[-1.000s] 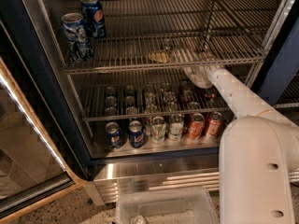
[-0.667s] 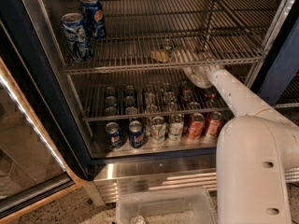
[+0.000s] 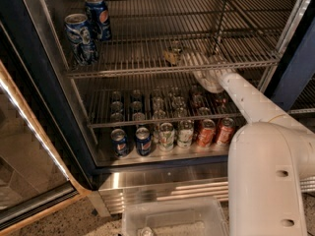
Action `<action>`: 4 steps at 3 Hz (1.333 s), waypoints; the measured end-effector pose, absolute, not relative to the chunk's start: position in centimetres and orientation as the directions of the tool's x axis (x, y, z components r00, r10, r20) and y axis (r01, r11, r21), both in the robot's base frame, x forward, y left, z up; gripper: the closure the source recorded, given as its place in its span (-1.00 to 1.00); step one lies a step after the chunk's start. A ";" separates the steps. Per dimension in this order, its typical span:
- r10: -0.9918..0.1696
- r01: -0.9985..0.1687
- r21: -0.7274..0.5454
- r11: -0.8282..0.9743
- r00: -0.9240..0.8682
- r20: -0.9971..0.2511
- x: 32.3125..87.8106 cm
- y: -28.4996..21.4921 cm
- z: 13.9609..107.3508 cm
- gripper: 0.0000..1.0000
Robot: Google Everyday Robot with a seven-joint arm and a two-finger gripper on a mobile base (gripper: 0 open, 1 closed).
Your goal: Pick 7up can from middle shelf of fridge
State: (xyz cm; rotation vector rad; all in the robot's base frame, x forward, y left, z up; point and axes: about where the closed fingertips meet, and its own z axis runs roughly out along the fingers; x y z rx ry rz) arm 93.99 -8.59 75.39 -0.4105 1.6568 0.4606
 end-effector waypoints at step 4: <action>-0.025 -0.569 -0.009 0.822 -0.020 -0.999 86.1 -7.6 77.3 1.00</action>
Offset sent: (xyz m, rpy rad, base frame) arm -0.0595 -0.0066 0.0070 -0.0136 -0.0654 0.0387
